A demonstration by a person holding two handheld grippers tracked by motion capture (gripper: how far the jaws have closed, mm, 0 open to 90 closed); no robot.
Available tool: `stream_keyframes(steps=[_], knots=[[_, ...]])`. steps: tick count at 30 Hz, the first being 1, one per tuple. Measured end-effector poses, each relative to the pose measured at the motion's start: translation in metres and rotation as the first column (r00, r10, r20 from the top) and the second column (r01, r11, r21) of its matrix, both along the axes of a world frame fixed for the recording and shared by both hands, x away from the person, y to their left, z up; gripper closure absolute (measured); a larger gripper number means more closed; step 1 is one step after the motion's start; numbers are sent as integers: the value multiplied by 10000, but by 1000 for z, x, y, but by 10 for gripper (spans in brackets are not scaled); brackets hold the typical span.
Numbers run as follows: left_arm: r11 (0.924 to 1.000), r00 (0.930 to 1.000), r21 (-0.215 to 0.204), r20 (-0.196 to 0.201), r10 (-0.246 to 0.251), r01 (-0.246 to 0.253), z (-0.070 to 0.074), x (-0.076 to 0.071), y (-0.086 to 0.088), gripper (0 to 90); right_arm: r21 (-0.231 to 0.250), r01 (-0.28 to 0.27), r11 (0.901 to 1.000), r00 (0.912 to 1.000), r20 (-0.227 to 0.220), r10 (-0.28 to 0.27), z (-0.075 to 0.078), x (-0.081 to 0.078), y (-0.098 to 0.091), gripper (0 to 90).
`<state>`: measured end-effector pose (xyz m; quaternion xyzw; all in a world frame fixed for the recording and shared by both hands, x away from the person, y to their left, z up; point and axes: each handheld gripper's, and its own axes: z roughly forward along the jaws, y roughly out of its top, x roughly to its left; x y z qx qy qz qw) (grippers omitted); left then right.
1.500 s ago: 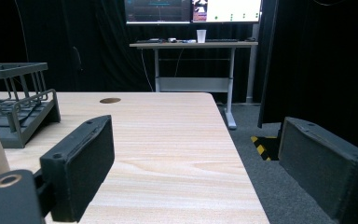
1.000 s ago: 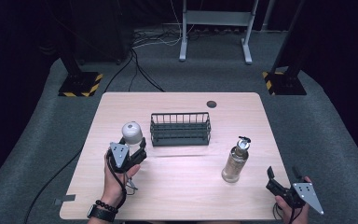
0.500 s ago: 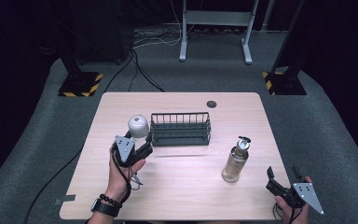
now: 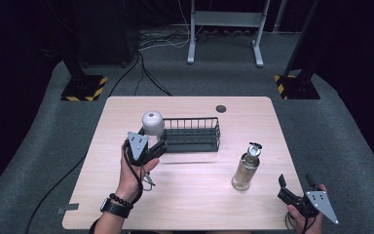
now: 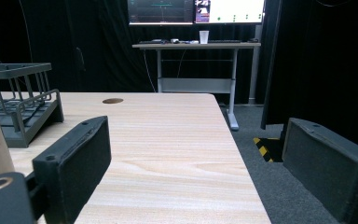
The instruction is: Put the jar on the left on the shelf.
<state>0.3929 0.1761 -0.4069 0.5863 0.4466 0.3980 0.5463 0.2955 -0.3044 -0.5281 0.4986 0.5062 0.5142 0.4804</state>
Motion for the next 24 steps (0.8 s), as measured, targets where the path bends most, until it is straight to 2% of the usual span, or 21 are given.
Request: stream_keyframes(steps=[5,11,19,24], knots=[[9999,10000,-149,-20,-79,79,9,8,-3,297,4,-25,10000,10000,4,25,0,0,0,67],[9999,9999,-100,-73,-100,100,16,18,-7,297,2,-52,10000,10000,4,52,0,0,0,67],[9998,9997,-191,-223,-117,113,16,35,-15,297,6,-67,10000,10000,8,67,0,0,0,67],[9999,9996,-106,-286,-84,81,15,46,-20,297,10,-89,10000,10000,20,89,0,0,0,67]])
